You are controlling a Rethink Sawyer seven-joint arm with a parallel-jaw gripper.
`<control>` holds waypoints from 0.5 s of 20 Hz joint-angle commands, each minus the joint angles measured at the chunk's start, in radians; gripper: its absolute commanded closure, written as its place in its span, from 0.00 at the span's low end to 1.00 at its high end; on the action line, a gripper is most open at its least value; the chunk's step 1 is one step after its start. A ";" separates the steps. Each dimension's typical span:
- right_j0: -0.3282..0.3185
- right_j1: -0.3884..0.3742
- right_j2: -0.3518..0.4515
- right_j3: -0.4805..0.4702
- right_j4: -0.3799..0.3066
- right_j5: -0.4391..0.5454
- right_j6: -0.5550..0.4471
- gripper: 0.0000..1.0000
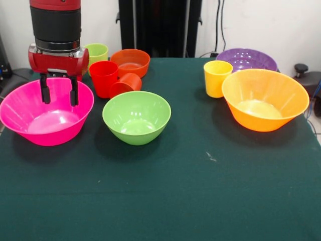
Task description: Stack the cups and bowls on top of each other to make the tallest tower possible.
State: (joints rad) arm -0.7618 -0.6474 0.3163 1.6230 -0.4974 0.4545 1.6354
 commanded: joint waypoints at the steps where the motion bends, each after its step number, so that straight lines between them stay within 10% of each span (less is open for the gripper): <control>1: 0.034 0.031 0.069 0.056 0.020 0.001 0.036 0.00; 10: 0.044 0.036 0.068 0.050 0.027 -0.001 0.040 0.00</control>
State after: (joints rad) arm -0.7537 -0.6467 0.3164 1.6295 -0.4908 0.4545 1.6354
